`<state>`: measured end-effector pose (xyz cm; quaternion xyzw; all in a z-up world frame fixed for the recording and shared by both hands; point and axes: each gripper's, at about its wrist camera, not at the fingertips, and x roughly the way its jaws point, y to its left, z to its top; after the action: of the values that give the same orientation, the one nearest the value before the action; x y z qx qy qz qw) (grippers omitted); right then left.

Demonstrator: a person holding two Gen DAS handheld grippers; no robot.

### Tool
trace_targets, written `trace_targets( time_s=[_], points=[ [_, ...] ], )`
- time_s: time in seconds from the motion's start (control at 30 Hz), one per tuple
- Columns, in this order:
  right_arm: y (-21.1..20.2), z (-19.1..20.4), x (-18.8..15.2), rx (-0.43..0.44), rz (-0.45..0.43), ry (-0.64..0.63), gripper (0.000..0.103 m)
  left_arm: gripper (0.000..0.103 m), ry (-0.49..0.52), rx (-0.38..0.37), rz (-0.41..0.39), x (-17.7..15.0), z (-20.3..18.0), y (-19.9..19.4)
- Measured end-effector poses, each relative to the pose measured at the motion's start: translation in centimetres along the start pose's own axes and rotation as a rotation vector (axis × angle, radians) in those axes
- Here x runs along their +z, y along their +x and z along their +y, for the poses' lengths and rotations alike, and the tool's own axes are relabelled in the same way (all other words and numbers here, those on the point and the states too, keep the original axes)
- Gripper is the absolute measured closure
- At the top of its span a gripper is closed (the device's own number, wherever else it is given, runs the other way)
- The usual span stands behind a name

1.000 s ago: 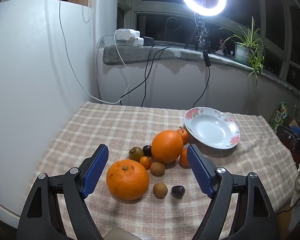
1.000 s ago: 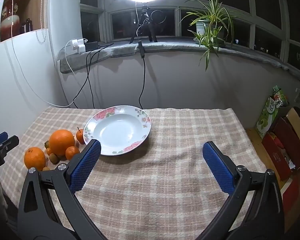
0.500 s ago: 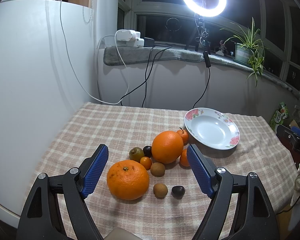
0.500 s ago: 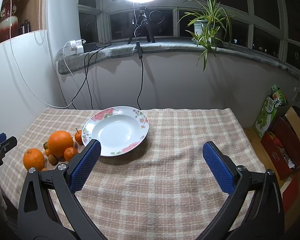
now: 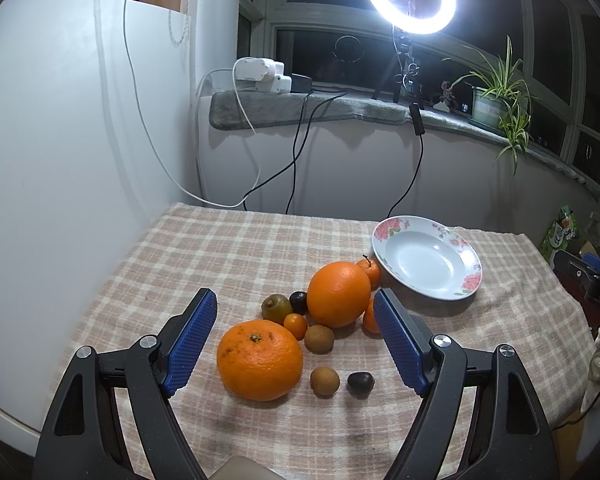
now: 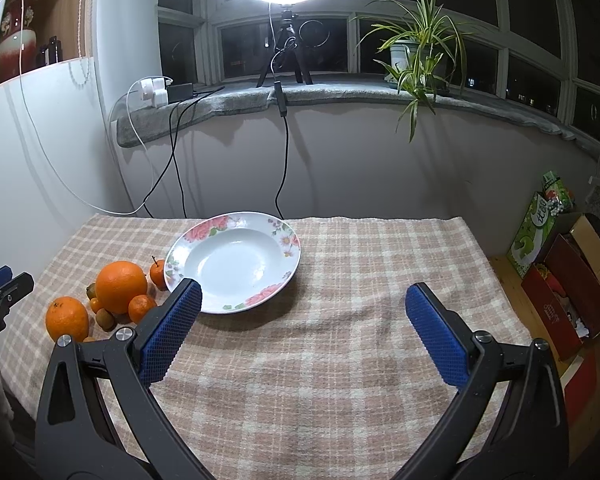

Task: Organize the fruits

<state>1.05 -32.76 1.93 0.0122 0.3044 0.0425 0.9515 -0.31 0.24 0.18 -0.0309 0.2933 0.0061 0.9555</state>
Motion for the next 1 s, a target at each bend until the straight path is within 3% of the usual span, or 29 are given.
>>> trace_targets(
  time_s=[1.0],
  points=[
    [1.2,0.9,-0.4,0.012,0.028,-0.009,0.0,0.022,-0.018,0.002,0.018,-0.6,0.9,0.7]
  ],
)
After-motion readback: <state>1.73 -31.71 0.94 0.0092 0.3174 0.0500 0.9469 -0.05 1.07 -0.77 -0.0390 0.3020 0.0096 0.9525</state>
